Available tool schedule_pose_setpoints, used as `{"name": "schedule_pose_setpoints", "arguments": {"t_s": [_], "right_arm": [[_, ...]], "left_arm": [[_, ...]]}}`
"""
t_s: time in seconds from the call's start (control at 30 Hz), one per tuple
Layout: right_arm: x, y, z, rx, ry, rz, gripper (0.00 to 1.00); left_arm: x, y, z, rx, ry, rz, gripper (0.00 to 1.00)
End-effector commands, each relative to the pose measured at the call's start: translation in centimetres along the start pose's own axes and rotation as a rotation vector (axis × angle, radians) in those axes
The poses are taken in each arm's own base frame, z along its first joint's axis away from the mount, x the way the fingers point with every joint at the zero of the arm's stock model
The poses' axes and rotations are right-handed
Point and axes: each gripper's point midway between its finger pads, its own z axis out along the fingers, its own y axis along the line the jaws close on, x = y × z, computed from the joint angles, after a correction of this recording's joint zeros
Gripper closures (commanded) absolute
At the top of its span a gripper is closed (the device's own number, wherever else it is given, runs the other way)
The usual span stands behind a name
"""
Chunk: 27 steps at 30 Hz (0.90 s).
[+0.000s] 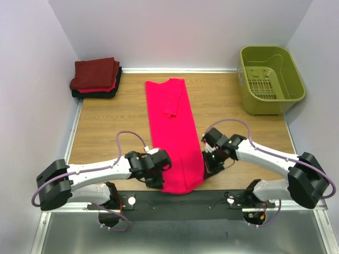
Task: Fold and stack the t-shirts
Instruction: Fold the tshirt
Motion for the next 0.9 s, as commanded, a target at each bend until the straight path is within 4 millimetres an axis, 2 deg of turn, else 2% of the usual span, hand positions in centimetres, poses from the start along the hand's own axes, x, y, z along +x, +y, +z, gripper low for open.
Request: {"name": "schedule_pose_setpoints", "arguments": {"t_s": [0.0, 0.03, 0.07, 0.1, 0.27, 0.37, 0.5, 0.6, 0.87], "right_arm": [[-5.5, 0.8, -2.4, 0.084, -0.180, -0.023, 0.99], [-7.3, 1.7, -3.3, 0.084, -0.230, -0.035, 0.99], [-8.4, 1.7, -3.5, 0.104, -0.253, -0.046, 0.99], [-9.7, 1.2, -4.0, 0.126, -0.285, -0.037, 0.99], [-15.2, 1.6, -5.8, 0.130, -0.409, -0.042, 0.99], [-18.2, 2.3, -7.0, 0.106, -0.500, -0.044, 0.99], [-21.0, 2.3, -7.0, 0.107, -0.547, -0.048, 0.99], [-22.8, 2.7, -6.9, 0.106, -0.572, -0.071, 0.99], [-26.5, 2.9, -7.1, 0.127, -0.627, -0.106, 0.99]], "left_arm": [[-5.5, -1.0, -2.8, 0.057, -0.161, -0.064, 1.00], [-6.8, -0.9, -3.1, 0.062, -0.195, -0.075, 1.00], [-9.0, -0.3, -3.6, 0.059, -0.241, -0.084, 1.00], [-10.5, -0.6, -4.0, 0.078, -0.285, -0.083, 1.00], [-16.2, 0.1, -4.1, 0.049, -0.404, -0.076, 1.00], [-19.7, 0.4, -4.4, 0.013, -0.481, -0.075, 1.00], [-23.8, -0.3, -5.7, 0.018, -0.589, -0.041, 1.00], [-25.8, -0.1, -5.6, -0.001, -0.624, -0.037, 1.00], [-28.5, 0.5, -5.5, -0.031, -0.656, -0.007, 1.00]]}}
